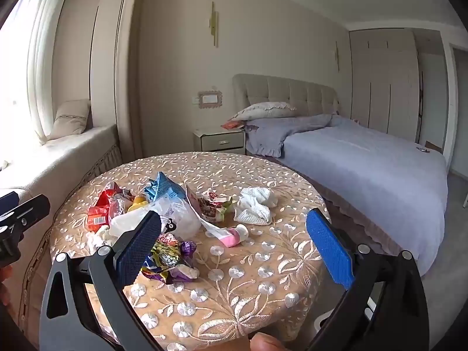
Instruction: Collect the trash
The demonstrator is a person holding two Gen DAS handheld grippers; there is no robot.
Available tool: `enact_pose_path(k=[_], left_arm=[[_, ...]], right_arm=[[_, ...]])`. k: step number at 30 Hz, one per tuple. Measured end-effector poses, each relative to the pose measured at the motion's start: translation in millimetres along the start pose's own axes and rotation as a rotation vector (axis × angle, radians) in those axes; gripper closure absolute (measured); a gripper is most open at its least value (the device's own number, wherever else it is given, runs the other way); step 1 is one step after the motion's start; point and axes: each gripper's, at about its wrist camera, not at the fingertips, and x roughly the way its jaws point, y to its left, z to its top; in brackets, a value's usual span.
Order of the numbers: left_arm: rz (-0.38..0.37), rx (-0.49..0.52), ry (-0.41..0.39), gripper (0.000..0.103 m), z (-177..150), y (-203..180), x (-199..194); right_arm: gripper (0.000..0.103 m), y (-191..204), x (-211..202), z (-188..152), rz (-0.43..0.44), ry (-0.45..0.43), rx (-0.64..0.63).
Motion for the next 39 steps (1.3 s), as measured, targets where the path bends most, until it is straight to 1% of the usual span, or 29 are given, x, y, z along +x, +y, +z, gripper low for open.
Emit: enact_pose_path(k=[6,9,16,19,27,31,34,36,39], left_arm=[[0.000,0.024,-0.006,0.005,1.4,-1.2,-3.8],[-0.012,0.015,-0.010,0.005,0.5,-0.7,-4.6],[-0.003,-0.004,-0.017,0.005,1.5,3.9,-5.5],[-0.003,-0.002,-0.018,0.005,1.5,3.9,-5.8],[-0.009,-0.004,-0.035,0.005,1.5,4.8,-8.5],[0.018,0.017,-0.051,0.005,2.0,2.5,-9.6],[0.036,0.057,-0.055,0.005,2.1,-1.8,-9.0],[0.031,0.072,-0.051,0.005,2.3,-3.6,-7.6],[-0.005,0.081,-0.042,0.005,2.0,-5.2,-5.6]], right_arm=[[0.004,-2.9,-0.2,1.4,0.008,0.001,0.002],[0.004,-2.4,-0.3,1.0,0.008,0.000,-0.002],[0.004,-1.5,-1.4,0.9,0.010,-0.002,-0.002],[0.004,-1.1,-1.1,0.2,-0.002,-0.004,-0.009],[0.004,-1.1,-1.3,0.5,0.004,-0.006,-0.008],[0.004,-1.9,-1.1,0.4,0.007,-0.012,-0.004],[0.004,-1.8,-1.6,-0.1,-0.002,-0.025,-0.007],[0.004,-1.7,-1.2,-0.4,-0.002,-0.025,-0.011],[0.004,-1.9,-0.7,-0.5,0.002,-0.023,-0.008]])
